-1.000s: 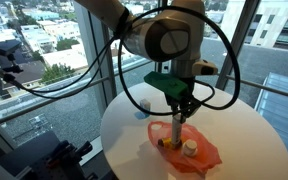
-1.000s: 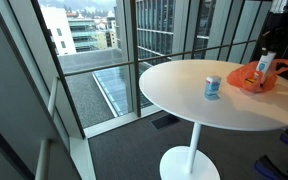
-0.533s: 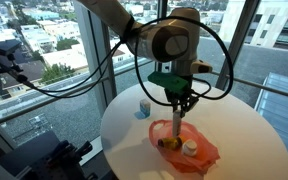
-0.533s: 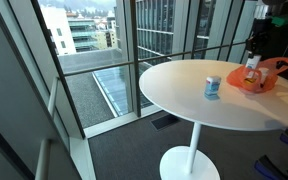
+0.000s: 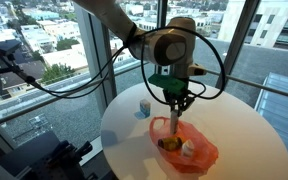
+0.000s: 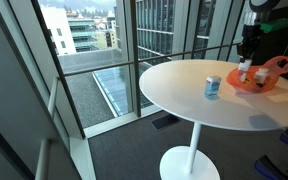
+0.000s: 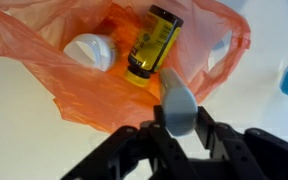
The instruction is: Pick up the longest white container from the table and put it in the orange plastic bag
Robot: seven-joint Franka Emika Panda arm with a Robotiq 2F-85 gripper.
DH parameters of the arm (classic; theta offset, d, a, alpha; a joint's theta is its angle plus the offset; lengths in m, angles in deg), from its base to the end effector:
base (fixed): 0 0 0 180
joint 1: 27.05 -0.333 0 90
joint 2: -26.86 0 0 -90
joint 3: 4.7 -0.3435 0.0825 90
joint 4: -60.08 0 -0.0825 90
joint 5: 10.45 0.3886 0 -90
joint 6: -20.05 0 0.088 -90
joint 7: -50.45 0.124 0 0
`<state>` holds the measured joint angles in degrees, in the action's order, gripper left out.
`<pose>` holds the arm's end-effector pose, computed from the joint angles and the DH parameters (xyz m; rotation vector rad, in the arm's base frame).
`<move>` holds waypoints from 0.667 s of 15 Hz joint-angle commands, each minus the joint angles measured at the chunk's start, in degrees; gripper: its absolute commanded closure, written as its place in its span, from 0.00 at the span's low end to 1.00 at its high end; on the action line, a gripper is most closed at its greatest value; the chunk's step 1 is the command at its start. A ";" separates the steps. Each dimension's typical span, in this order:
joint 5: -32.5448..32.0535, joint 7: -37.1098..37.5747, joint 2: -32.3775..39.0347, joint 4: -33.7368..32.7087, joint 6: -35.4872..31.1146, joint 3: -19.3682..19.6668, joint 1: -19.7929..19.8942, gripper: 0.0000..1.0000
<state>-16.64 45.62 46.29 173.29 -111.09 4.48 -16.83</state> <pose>0.5837 -0.2054 0.3036 3.0034 -0.2617 -0.0770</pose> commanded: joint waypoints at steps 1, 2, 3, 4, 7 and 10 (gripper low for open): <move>1.18 -1.23 1.09 -0.98 -0.33 -0.36 0.80 0.89; 1.01 -1.16 1.10 -0.66 -0.55 -0.25 0.85 0.89; 1.05 -1.18 1.13 -0.43 -0.72 -0.21 0.99 0.89; 1.12 -1.26 1.18 -0.25 -0.77 -0.20 1.16 0.89; 1.48 -1.42 1.14 0.07 -0.73 -0.23 1.58 0.89; 1.34 -1.62 0.42 0.49 -0.81 -0.19 1.71 0.41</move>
<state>-16.38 45.51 47.72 173.37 -111.12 4.50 -15.77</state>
